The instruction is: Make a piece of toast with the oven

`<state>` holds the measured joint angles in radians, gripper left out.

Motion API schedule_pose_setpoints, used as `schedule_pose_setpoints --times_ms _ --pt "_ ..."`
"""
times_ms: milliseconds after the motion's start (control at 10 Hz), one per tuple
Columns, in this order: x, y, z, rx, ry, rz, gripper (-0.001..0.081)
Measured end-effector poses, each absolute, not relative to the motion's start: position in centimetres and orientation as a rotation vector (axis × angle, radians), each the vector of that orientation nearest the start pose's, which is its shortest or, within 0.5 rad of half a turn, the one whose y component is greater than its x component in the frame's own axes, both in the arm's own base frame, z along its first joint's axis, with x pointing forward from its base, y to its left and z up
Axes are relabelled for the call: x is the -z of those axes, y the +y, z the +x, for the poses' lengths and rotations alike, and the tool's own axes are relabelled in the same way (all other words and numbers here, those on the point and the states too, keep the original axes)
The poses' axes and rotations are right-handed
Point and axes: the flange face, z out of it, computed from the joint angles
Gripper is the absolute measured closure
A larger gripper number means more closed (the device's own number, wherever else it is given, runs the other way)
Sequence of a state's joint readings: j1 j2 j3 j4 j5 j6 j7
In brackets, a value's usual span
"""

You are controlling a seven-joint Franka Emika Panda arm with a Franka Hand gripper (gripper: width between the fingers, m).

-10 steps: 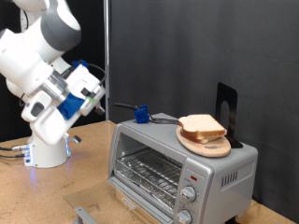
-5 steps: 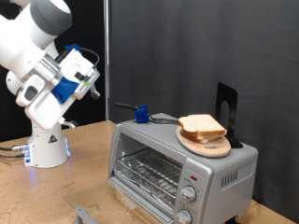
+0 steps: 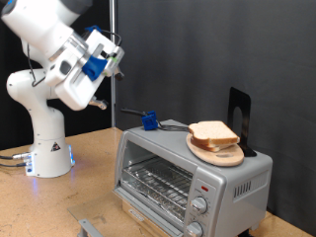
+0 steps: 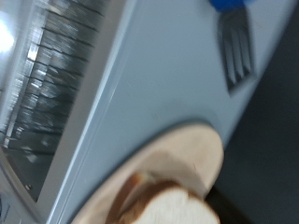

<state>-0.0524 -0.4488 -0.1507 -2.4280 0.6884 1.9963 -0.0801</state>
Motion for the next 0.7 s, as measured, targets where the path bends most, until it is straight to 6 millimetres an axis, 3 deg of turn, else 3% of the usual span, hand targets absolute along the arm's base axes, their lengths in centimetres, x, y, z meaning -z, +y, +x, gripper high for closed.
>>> schedule_pose_setpoints --times_ms 200,300,500,700 --pt "-50.5 -1.8 41.3 0.179 0.311 -2.646 -0.0002" --pt "-51.0 -1.3 41.1 0.200 0.245 -2.727 -0.0002" --pt "-50.8 -1.0 41.0 0.179 0.243 -2.659 -0.0002" --pt "-52.3 1.7 40.1 0.175 0.018 -2.606 -0.0002"
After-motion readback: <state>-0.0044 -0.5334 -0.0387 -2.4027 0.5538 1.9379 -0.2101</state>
